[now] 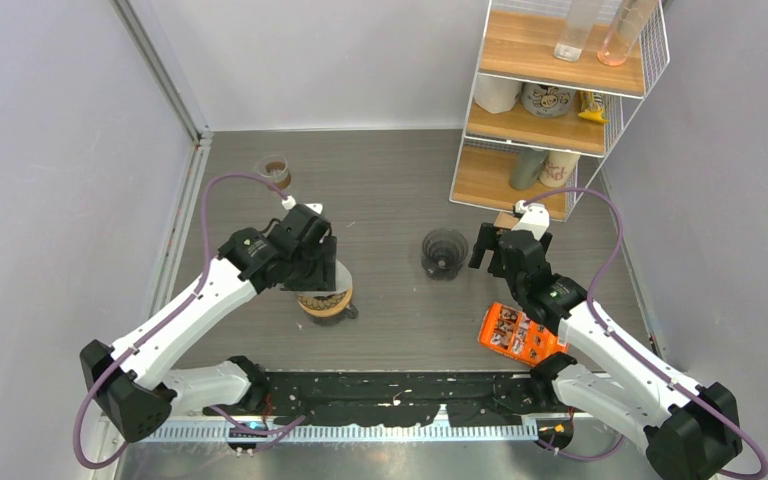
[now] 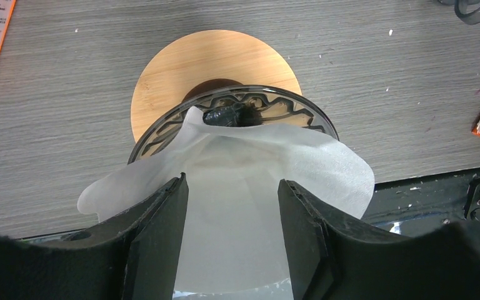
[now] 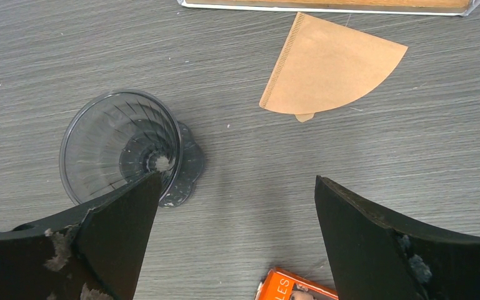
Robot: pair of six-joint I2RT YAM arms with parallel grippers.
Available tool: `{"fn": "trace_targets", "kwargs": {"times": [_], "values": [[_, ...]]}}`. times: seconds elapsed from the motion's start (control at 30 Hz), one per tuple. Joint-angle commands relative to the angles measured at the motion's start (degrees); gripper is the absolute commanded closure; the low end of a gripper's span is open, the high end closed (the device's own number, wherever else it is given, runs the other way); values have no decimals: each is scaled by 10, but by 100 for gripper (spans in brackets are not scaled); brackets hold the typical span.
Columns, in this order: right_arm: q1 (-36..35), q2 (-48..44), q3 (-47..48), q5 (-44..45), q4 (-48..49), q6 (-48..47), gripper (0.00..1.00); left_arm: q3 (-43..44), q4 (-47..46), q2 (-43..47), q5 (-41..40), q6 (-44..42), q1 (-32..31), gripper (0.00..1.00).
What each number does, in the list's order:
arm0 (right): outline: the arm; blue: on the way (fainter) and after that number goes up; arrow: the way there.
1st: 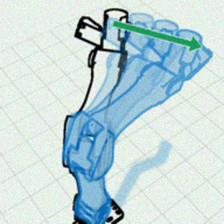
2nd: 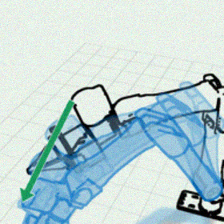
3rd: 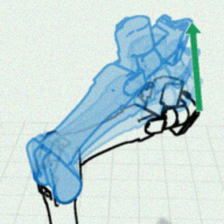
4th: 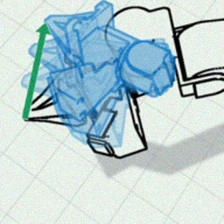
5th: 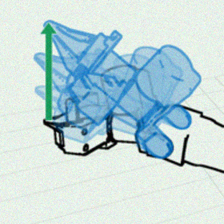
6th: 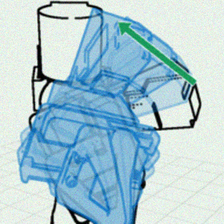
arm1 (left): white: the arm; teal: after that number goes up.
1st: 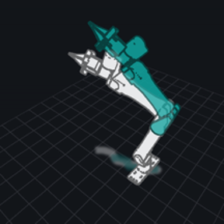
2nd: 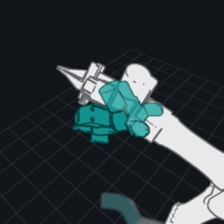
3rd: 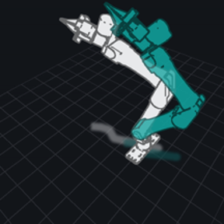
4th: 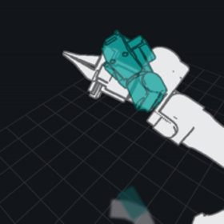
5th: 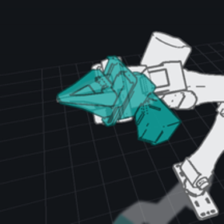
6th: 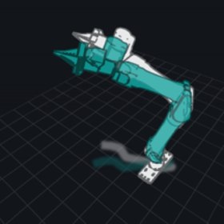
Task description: Place the coffee filter in the dripper
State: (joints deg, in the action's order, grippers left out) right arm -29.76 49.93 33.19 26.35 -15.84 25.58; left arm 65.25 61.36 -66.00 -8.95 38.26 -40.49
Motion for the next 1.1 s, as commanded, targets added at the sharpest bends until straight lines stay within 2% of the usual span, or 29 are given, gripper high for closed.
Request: {"fn": "trace_targets", "kwargs": {"times": [0.0, 0.23, 0.43, 0.57, 0.63, 0.67, 0.83, 0.97, 1.07], "values": [[2, -1, 13, -1, 15, -1, 1, 20, -1, 16, 4, -10, 1, 39], [2, 3, 16, -7, 14, -4, 1, 32, -1, 43, 33, -15, -3, 39], [2, 3, 17, -8, 15, -7, 1, 59, 12, 91, 30, -17, -13, 31], [2, -3, 18, -3, 9, -7, 1, 67, 10, 124, 15, -20, -13, 19], [2, -8, 19, 0, 7, -7, 2, 69, -2, 140, 0, -22, -13, 2], [2, -12, 20, 2, 7, -7, 2, 68, -10, 148, -12, -22, -13, 1], [2, -22, 27, -10, 3, -6, 3, 72, -47, 156, -140, -19, -9, 0], [3, -27, 34, -7, -4, -9, 3, 83, -103, 138, -169, -48, 22, 1], [3, -32, 36, -2, -9, -11, 3, 80, -134, 127, -148, -54, 89, 0]]}}
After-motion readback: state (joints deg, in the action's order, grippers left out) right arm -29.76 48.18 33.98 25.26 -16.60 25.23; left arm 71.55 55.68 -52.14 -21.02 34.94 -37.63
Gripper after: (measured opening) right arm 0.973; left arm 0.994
